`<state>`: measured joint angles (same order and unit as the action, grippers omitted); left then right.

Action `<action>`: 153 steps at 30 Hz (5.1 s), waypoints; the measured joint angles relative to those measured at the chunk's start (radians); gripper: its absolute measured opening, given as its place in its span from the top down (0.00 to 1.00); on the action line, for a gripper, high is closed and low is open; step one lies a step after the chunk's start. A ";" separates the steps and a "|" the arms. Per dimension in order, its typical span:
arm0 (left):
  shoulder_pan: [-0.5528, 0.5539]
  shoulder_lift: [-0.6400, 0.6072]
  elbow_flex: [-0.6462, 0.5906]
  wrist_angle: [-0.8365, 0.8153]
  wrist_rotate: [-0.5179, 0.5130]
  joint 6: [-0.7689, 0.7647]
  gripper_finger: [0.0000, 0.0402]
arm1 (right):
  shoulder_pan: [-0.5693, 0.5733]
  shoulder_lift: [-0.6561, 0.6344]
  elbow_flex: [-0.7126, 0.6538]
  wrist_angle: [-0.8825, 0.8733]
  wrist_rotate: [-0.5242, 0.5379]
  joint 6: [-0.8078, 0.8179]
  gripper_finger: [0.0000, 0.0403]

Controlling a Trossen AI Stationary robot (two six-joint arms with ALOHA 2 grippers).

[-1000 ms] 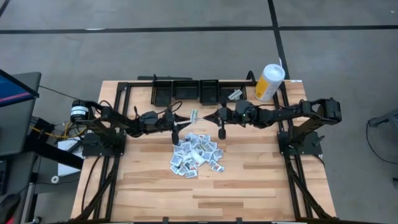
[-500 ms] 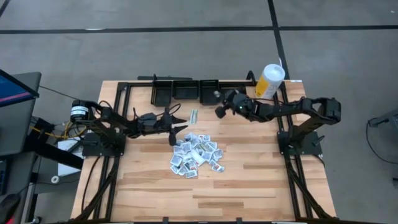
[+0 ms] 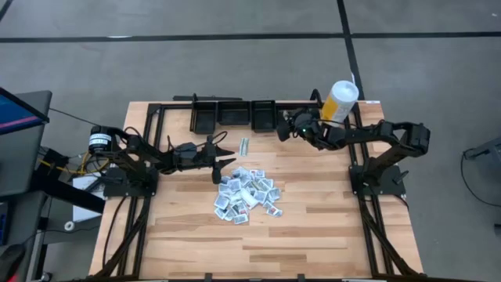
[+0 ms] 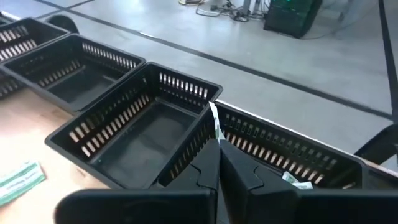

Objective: Pick & Place First Aid Supplies
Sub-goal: Put the green bandage pack into the right black bin

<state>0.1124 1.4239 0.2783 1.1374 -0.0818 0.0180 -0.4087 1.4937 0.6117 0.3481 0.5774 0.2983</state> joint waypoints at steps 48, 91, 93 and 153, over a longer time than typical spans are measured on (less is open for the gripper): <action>0.064 0.003 0.000 0.000 -0.056 0.055 0.71 | 0.076 0.000 0.000 0.167 -0.004 -0.120 0.70; 0.086 0.462 0.253 0.004 -0.117 0.054 0.71 | 0.133 0.000 0.000 0.240 -0.214 -0.334 0.70; 0.086 0.461 0.253 0.003 -0.129 0.052 0.71 | 0.133 0.000 0.000 0.240 -0.214 -0.334 0.70; 0.051 0.212 0.311 -0.443 -0.124 -0.015 0.98 | 0.133 0.000 0.001 0.235 -0.214 -0.333 0.70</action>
<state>0.1635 1.6357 0.5889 0.6941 -0.2059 0.0032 -0.2754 1.4938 0.6123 0.5826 0.3631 -0.0345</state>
